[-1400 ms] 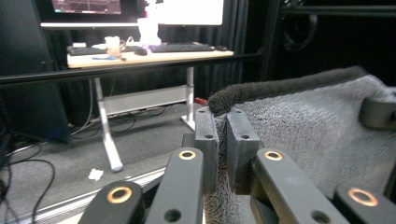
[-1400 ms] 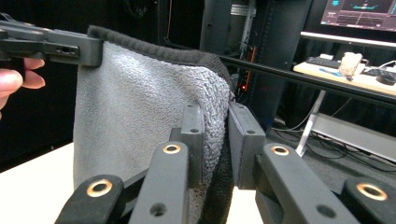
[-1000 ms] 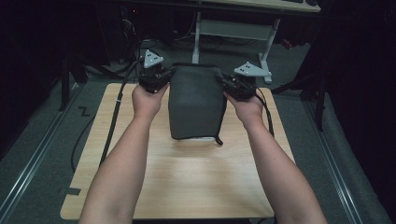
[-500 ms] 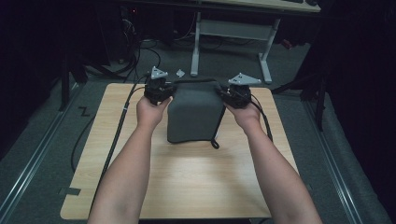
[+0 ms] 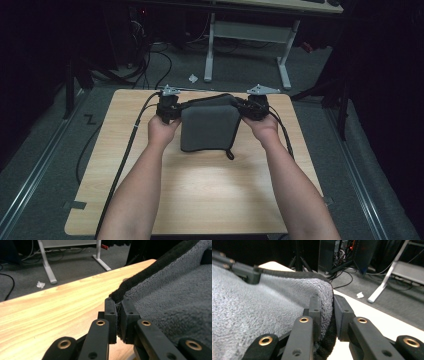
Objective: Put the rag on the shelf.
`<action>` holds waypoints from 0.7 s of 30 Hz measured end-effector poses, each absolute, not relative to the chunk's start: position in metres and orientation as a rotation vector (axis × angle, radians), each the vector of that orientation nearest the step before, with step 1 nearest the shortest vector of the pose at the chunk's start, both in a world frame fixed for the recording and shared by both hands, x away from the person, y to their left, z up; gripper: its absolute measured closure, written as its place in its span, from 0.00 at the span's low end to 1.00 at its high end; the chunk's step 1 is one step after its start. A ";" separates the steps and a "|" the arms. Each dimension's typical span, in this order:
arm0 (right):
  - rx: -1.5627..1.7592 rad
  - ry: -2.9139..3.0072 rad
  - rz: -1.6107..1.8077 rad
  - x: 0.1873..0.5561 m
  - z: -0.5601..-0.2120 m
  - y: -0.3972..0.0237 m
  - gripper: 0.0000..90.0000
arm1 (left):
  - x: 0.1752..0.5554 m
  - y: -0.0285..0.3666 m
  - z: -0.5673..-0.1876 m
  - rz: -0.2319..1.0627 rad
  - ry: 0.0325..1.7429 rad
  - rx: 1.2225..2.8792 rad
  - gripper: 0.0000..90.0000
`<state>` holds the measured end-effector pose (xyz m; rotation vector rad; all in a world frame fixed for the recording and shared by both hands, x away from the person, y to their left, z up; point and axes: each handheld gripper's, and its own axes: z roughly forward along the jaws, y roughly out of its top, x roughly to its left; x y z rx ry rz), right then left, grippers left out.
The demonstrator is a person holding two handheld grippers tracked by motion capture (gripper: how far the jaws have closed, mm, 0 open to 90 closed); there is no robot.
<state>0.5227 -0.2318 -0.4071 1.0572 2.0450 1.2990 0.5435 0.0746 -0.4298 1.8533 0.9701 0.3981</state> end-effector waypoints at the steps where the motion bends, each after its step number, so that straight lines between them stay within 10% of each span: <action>1: 1.064 2.042 1.307 0.523 -0.408 -0.232 0.87 | 0.543 0.075 -0.431 0.390 0.973 1.850 0.94; 21: 1.244 2.055 1.361 0.529 -0.437 -0.237 0.76 | 0.535 0.079 -0.458 0.313 0.996 1.870 0.93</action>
